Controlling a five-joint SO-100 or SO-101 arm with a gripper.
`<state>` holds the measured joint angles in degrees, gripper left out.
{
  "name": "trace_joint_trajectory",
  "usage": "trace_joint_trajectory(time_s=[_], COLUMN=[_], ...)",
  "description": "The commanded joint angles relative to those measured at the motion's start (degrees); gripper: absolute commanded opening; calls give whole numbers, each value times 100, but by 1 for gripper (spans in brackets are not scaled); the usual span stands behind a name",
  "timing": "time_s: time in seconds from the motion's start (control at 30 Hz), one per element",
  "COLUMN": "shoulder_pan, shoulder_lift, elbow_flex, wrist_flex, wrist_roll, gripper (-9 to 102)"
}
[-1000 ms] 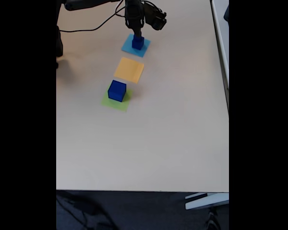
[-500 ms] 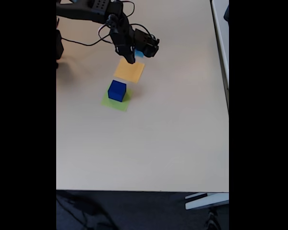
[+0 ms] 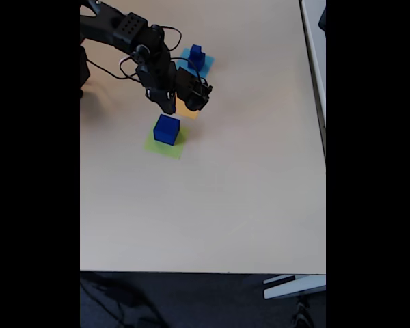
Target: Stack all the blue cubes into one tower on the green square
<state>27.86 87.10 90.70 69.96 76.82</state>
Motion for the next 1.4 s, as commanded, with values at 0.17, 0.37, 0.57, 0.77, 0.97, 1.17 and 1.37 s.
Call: trace_joint_trajectory(time_s=[0.17, 0.37, 0.57, 0.77, 0.97, 1.17, 1.37], shoulder_pan=[308, 334, 378, 352, 316, 325, 325], shoulder_lift=[352, 281, 44, -97, -202, -211, -211], elbow_flex=[53, 105, -167, -167, -167, -158, -158], wrist_flex=[0, -62, -97, -264, -378, -378, -378], wrist_roll=[9, 123, 97, 132, 158, 158, 149], gripper=[0, 0, 0, 1, 1, 1, 6])
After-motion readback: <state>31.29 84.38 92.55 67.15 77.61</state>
